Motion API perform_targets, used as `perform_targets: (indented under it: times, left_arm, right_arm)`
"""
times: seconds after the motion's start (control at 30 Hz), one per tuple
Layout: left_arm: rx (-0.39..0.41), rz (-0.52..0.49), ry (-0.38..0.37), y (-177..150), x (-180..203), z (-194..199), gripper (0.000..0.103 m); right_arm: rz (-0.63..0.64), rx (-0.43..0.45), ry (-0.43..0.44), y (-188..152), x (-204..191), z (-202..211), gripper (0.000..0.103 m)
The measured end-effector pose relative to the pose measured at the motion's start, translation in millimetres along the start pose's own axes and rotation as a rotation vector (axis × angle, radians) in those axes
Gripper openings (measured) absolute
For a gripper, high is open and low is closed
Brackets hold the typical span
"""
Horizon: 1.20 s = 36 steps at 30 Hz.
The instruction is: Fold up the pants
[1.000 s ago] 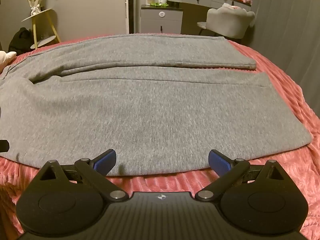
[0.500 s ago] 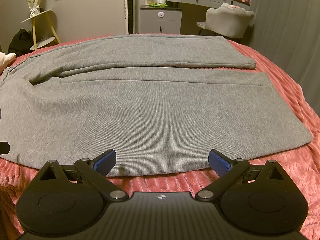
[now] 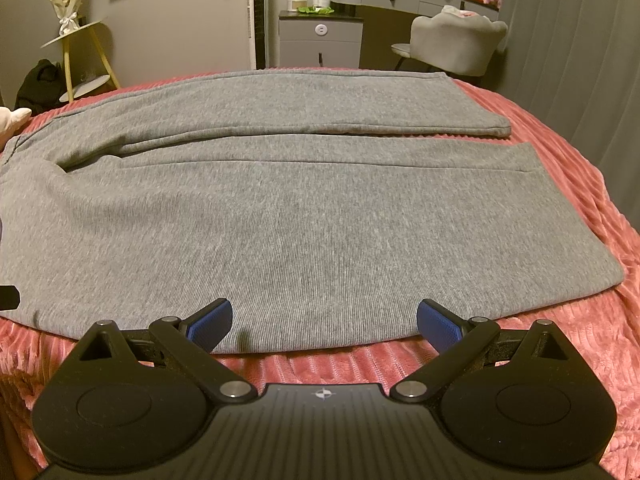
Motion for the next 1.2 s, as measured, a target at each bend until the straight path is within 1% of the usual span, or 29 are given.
perform_targets:
  times: [1.2]
  left_arm:
    - [-0.009,0.007,0.001,-2.8,-3.6,-0.3,0.103]
  right_arm:
    - [-0.009,-0.011,0.001,1.0,-1.9,-2.0,0.099]
Point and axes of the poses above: each gripper's, at about its wrist camera, not at the fingertips, and z roughly against the way its jaws point, x to its right, y to its top, the point moved 2 cm from there along -z, roughly the way its jaws point, and after that the axes turned 13 degrees about -y, right-handed, at the moved point
